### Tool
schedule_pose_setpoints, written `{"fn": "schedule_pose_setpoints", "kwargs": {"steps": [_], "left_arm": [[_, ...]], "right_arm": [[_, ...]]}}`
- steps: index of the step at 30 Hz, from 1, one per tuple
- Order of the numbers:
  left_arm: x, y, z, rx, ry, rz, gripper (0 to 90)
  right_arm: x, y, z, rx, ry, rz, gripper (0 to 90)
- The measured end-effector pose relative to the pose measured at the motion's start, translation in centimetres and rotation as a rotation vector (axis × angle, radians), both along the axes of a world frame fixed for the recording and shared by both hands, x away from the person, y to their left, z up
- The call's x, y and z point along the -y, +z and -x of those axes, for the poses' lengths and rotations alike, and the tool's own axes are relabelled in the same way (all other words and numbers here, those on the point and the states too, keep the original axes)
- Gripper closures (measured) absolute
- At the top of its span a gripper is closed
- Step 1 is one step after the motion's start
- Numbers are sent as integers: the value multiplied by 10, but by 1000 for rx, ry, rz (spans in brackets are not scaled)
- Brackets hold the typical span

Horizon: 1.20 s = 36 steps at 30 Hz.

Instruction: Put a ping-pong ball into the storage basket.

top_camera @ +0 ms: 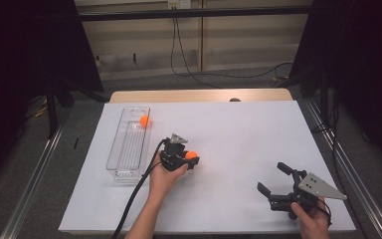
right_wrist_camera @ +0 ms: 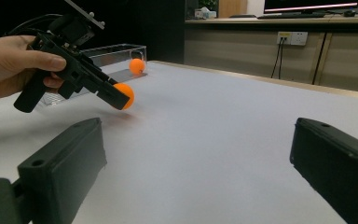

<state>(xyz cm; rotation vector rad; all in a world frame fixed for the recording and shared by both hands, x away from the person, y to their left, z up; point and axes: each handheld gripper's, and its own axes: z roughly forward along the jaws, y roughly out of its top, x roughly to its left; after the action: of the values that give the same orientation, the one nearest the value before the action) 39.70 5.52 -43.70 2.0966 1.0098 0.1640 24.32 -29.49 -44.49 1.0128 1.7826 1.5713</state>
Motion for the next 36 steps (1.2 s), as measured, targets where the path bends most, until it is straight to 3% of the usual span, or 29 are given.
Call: {"fn": "schedule_pose_setpoints", "kwargs": {"steps": [36], "left_arm": [[-13, 15, 1, 24, 14, -2, 506]], "right_arm": [[0, 0, 0, 0, 1, 2, 27]]}}
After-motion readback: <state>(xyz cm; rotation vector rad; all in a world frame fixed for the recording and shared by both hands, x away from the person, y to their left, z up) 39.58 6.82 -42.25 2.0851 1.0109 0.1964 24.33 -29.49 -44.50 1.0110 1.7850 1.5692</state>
